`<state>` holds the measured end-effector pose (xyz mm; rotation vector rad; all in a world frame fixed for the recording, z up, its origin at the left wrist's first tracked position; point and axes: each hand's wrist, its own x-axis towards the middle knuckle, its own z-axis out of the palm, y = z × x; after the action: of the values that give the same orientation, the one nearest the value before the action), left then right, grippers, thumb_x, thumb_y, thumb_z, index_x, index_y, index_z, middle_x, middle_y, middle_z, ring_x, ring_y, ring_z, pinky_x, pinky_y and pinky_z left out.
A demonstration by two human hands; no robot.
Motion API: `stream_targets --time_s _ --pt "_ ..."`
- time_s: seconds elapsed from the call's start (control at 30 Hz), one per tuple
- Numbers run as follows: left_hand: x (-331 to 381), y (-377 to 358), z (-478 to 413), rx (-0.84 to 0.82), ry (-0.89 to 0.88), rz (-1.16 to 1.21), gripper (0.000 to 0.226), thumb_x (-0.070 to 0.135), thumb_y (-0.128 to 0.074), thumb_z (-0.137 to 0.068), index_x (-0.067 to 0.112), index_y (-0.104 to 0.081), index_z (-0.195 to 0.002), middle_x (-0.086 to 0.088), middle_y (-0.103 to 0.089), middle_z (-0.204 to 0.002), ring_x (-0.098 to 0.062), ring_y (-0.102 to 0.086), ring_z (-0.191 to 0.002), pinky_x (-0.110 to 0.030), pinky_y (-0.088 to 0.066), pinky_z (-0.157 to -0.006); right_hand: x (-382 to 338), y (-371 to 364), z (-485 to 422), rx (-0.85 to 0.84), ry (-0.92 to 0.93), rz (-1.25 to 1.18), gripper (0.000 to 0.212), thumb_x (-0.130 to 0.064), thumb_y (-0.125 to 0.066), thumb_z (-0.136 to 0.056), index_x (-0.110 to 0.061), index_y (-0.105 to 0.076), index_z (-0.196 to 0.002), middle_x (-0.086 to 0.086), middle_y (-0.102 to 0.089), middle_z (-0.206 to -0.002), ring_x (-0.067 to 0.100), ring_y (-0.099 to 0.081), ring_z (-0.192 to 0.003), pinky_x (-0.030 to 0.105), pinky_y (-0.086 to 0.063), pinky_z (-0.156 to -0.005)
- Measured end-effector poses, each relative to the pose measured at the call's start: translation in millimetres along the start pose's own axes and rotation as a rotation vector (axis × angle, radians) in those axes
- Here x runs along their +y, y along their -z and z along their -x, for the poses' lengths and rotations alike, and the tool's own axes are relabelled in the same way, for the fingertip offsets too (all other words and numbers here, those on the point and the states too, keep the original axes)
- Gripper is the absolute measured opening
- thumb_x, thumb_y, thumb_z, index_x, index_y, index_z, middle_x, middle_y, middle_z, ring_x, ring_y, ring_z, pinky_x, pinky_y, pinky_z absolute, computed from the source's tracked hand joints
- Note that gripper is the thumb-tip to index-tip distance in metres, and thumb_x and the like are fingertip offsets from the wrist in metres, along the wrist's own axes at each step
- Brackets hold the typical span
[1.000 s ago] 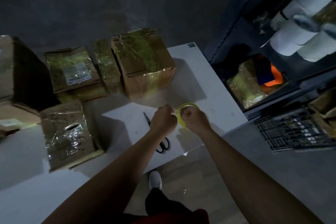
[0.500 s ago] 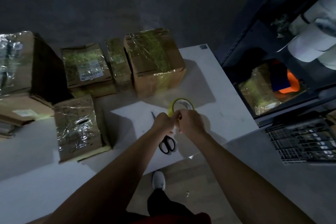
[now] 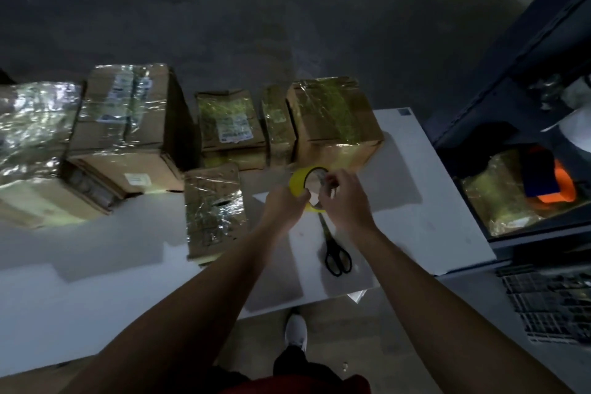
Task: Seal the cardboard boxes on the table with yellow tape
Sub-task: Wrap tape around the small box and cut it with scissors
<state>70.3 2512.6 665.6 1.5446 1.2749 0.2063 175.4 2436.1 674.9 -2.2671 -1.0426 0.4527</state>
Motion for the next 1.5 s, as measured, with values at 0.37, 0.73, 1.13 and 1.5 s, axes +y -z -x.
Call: stream_targets --time_s 0.37,0.73,1.13,1.5 --pt "-46.6 82.2 14.9 -0.01 -0.173 0.314 0.042 0.041 -0.063 -0.073 0.018 -0.066 -0.107 -0.009 -0.071 -0.092 -0.026 -0.068 -0.086 -0.052 -0.054 -0.078 -57.5 -27.2 -2.7 -0.273 -0.204 -0.337 0.017 -0.009 -0.05 -0.09 -0.012 -0.05 -0.106 0.012 -0.061 -0.093 0.018 -0.061 -0.062 0.028 -0.047 -0.051" --pt "-59.5 151.5 42.6 -0.02 -0.102 0.553 0.033 0.034 -0.067 -0.087 0.014 -0.062 -0.113 -0.004 -0.067 -0.106 -0.018 -0.067 -0.095 -0.034 -0.057 -0.081 -100.1 -44.9 3.1 -0.252 0.022 -0.255 0.022 -0.005 -0.054 -0.088 -0.017 -0.051 -0.107 0.007 -0.06 -0.104 0.023 -0.063 -0.081 0.042 -0.059 -0.065" --pt "-76.0 174.5 39.1 0.025 0.052 0.627 0.009 0.009 -0.06 -0.092 0.002 -0.062 -0.098 -0.009 -0.062 -0.079 -0.015 -0.061 -0.066 -0.024 -0.056 -0.059 -116.6 -51.3 3.1 -0.258 0.189 -0.079 0.035 -0.008 -0.061 -0.085 -0.015 -0.05 -0.117 0.003 -0.057 -0.106 0.027 -0.061 -0.089 0.042 -0.052 -0.073" --pt "-78.4 179.1 37.1 0.112 0.099 0.629 0.021 0.023 -0.07 -0.087 0.005 -0.063 -0.093 -0.011 -0.066 -0.088 -0.018 -0.063 -0.074 -0.023 -0.053 -0.056 -124.6 -52.8 4.5 -0.276 0.293 -0.056 0.033 -0.012 -0.068 -0.082 -0.014 -0.05 -0.109 0.005 -0.053 -0.101 0.024 -0.052 -0.091 0.037 -0.044 -0.074"
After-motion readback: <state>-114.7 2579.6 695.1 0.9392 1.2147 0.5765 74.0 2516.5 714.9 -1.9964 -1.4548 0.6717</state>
